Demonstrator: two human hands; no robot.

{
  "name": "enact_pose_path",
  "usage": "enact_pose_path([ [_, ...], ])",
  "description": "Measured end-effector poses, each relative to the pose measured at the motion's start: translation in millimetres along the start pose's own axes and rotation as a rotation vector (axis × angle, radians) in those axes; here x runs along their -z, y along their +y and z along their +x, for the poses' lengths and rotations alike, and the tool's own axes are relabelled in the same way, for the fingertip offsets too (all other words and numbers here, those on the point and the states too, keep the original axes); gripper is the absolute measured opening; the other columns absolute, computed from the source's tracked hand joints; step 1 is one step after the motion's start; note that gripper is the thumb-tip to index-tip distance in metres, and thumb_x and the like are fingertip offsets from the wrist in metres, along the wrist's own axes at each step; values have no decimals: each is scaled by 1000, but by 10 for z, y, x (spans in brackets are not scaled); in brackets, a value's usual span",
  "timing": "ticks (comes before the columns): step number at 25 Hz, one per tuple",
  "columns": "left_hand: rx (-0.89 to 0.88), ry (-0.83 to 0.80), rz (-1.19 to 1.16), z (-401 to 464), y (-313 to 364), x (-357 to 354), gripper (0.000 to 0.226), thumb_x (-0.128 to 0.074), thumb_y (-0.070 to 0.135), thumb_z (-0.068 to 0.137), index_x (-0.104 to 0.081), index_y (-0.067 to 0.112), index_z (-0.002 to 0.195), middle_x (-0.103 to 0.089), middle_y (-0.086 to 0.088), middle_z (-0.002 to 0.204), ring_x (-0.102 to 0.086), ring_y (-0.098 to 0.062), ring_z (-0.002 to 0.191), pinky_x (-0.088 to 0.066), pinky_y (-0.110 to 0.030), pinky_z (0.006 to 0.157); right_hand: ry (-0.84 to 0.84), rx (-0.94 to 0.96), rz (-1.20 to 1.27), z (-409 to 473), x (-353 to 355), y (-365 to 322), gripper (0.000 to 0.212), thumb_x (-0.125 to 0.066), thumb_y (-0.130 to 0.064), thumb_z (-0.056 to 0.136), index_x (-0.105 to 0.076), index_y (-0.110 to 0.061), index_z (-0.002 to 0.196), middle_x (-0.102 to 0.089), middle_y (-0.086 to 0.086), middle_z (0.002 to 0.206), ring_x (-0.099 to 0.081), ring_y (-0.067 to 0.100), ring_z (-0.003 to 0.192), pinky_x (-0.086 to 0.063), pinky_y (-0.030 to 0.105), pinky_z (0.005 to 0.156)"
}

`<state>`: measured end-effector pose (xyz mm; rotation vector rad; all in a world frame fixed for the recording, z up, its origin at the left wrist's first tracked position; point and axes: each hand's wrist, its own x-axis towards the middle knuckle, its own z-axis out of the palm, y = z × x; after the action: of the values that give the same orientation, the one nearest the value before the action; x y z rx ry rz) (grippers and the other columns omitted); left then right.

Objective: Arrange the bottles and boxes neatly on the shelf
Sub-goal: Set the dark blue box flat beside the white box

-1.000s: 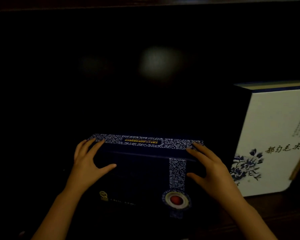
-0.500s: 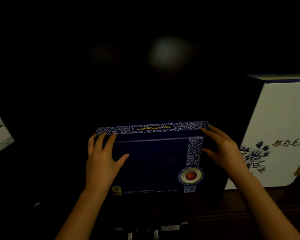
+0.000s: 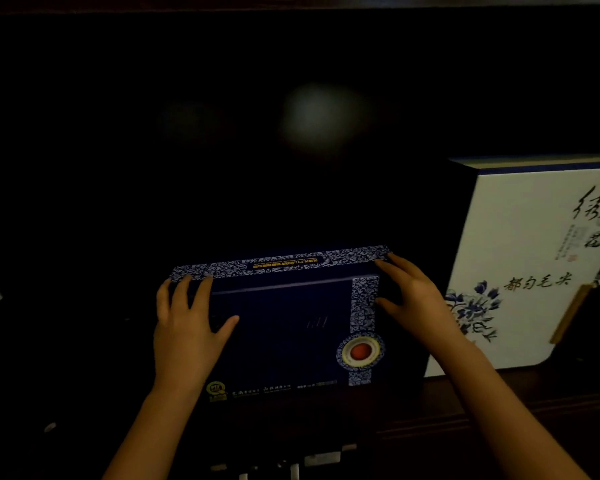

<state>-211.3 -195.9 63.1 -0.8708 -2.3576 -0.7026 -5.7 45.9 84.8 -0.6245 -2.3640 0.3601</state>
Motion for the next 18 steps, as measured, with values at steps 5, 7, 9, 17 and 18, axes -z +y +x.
enact_pose_path([
  [5, 39, -32, 44, -26, 133, 45, 73, -71, 37, 74, -38, 14, 136, -34, -20, 147, -19, -37, 140, -29, -71, 101, -50, 8, -32, -74, 65, -41, 70, -70, -15, 78, -34, -17, 138, -27, 13, 150, -27, 32, 137, -28, 41, 111],
  [7, -7, -36, 28, -100, 339, 22, 72, -63, 44, 78, -33, 21, 139, -26, -15, 152, -16, -31, 142, -12, -71, 105, -59, 7, -57, -180, 141, -32, 68, -66, -20, 81, -32, -20, 139, -25, 9, 152, -27, 29, 137, -31, 41, 109],
  [9, -113, -78, -48, -209, 629, 4, 73, -57, 50, 80, -25, 29, 142, -18, -9, 156, -15, -27, 143, -5, -68, 108, -59, 14, -84, -309, 246, 5, 62, -63, -24, 84, -33, -23, 139, -29, 6, 150, -32, 27, 134, -39, 42, 105],
  [17, -434, -400, -317, -554, 1996, 60, 73, -34, 70, 76, 0, 50, 137, -32, 11, 149, -42, -14, 127, -35, -34, 106, -25, -51, -201, -1044, 1166, 672, 48, -55, -38, 88, -41, -31, 132, -51, -4, 134, -50, 17, 117, -47, 33, 89],
  [18, -467, -417, -350, -620, 2210, 55, 73, -33, 71, 75, -4, 50, 139, -36, 13, 146, -50, -12, 118, -44, -26, 93, -18, -85, -235, -1175, 1308, 809, 49, -56, -40, 87, -40, -32, 132, -52, -5, 133, -51, 16, 115, -47, 33, 88],
])
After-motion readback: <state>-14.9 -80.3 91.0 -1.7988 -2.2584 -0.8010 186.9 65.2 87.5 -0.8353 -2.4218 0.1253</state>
